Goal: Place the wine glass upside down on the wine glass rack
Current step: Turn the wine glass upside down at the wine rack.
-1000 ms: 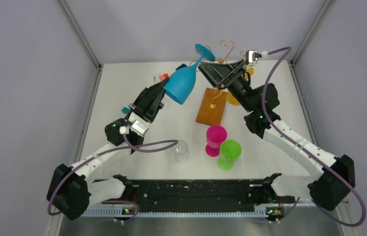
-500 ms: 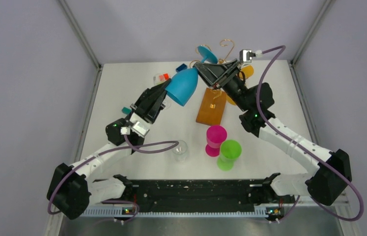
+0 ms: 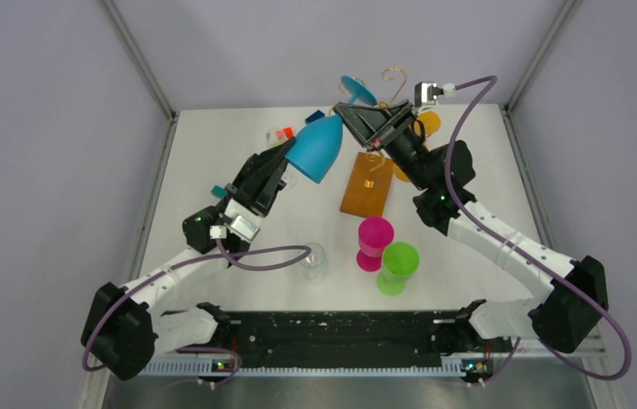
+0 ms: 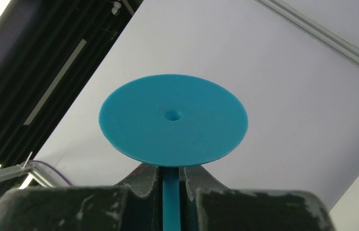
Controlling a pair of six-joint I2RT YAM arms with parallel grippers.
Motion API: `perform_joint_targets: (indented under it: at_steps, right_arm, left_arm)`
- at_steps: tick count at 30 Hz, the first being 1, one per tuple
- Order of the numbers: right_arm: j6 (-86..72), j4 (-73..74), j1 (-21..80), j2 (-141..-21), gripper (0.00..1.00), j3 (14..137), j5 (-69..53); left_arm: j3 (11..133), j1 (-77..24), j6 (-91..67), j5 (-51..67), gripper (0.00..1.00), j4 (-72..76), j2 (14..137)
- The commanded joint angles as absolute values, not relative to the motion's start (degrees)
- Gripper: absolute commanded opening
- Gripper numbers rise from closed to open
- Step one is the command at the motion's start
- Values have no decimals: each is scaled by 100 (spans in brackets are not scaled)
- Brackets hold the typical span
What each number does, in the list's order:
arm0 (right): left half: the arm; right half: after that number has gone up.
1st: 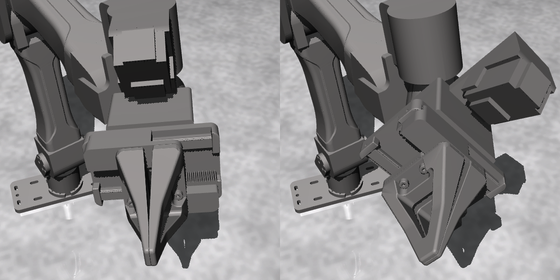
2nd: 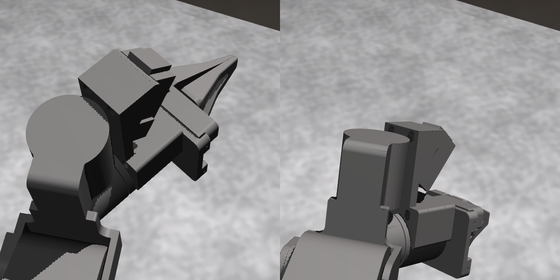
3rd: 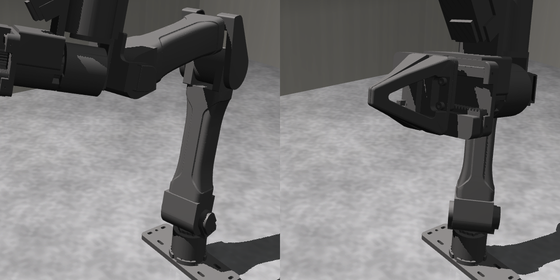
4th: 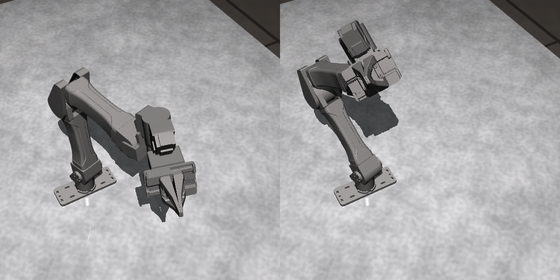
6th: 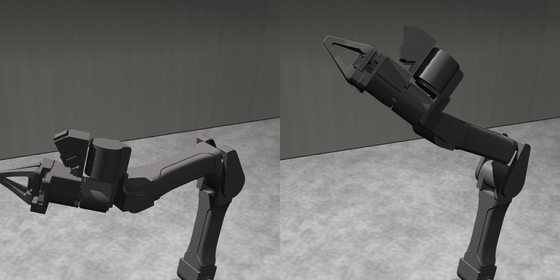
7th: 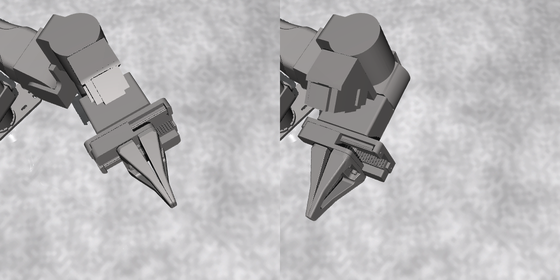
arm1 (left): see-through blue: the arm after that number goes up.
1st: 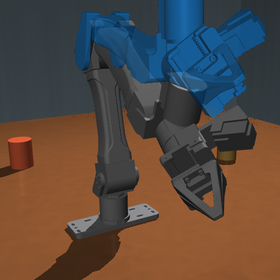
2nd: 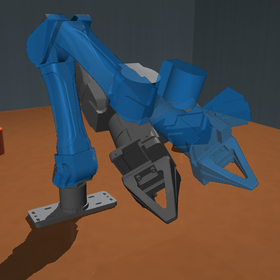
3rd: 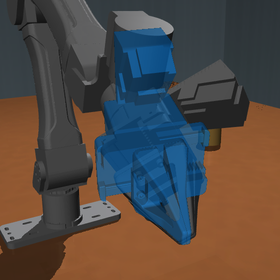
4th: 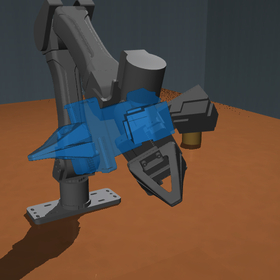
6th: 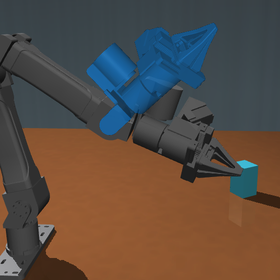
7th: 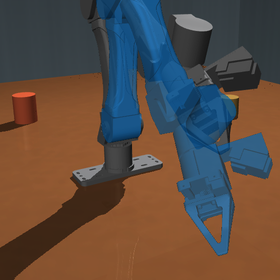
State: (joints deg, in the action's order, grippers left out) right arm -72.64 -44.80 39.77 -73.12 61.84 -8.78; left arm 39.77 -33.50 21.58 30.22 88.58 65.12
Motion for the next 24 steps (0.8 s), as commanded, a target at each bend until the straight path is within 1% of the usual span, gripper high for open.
perform_joint_targets:
  at_steps: [1,4,8,11,17,18,21,24]
  right_arm:
    - [-6850,-4480,4117,-7348,0,6567,-887]
    - [-6737,-4488,4113,-7388,0,6637,-850]
    - [-6712,-4509,4116,-7509,3,6709,-855]
    - [-6750,-4556,4115,-7611,6,6750,-895]
    - [-6792,-4609,4120,-7702,7,6768,-949]
    - [-6794,-4609,4126,-7708,8,6768,-960]
    - [-6784,-4604,4123,-7731,16,6794,-990]
    - [-6796,-4601,4133,-7767,17,6816,-1025]
  left_arm:
    - [4040,-3444,2169,3229,0,8721,6421]
    - [4040,-3503,2200,3443,0,8470,6377]
    - [4020,-3627,2277,3568,0,8214,6362]
    - [4009,-3750,2350,3597,0,8078,6388]
    - [4018,-3905,2562,3558,0,7840,6407]
    - [4016,-3917,2577,3548,0,7820,6412]
    - [4013,-3952,2617,3529,0,7792,6419]
    - [4017,-3980,2696,3503,0,7738,6424]
